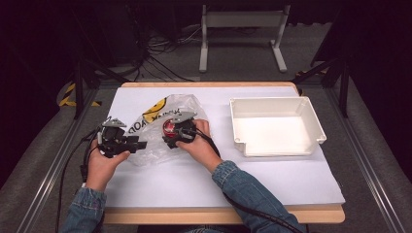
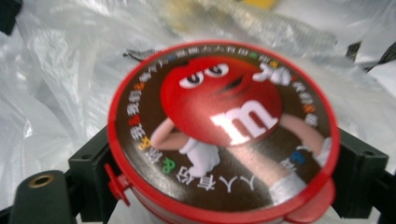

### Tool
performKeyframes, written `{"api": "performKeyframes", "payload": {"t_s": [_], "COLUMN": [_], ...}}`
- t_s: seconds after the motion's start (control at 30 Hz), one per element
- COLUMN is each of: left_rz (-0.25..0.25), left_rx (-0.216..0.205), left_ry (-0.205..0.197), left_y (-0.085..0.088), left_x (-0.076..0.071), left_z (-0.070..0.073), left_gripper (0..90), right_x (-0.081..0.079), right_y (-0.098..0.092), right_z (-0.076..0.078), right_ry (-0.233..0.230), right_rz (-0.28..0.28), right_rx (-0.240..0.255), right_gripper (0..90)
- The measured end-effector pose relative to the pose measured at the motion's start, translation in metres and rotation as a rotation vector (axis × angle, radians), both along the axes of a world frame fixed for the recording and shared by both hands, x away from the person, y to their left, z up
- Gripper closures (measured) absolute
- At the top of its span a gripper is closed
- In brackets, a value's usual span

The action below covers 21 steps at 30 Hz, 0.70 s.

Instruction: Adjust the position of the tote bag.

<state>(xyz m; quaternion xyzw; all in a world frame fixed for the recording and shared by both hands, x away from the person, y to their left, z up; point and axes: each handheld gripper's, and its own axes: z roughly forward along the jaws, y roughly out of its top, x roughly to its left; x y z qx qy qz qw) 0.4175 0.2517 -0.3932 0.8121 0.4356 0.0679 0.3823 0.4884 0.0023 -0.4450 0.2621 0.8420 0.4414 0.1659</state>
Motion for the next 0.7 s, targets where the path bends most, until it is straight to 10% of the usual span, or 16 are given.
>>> {"api": "performKeyframes", "payload": {"t_s": [0.7], "left_rz": [-0.02], "left_rx": [0.0], "left_ry": [-0.019], "left_y": [-0.005], "left_x": [0.001], "left_z": [0.003], "left_gripper": [51.0], "right_x": [-0.008], "right_y": [-0.004], "right_z": [0.035], "right_ry": [-0.056], "right_rz": [0.031], "right_rx": [0.032], "right_gripper": [24.6]}}
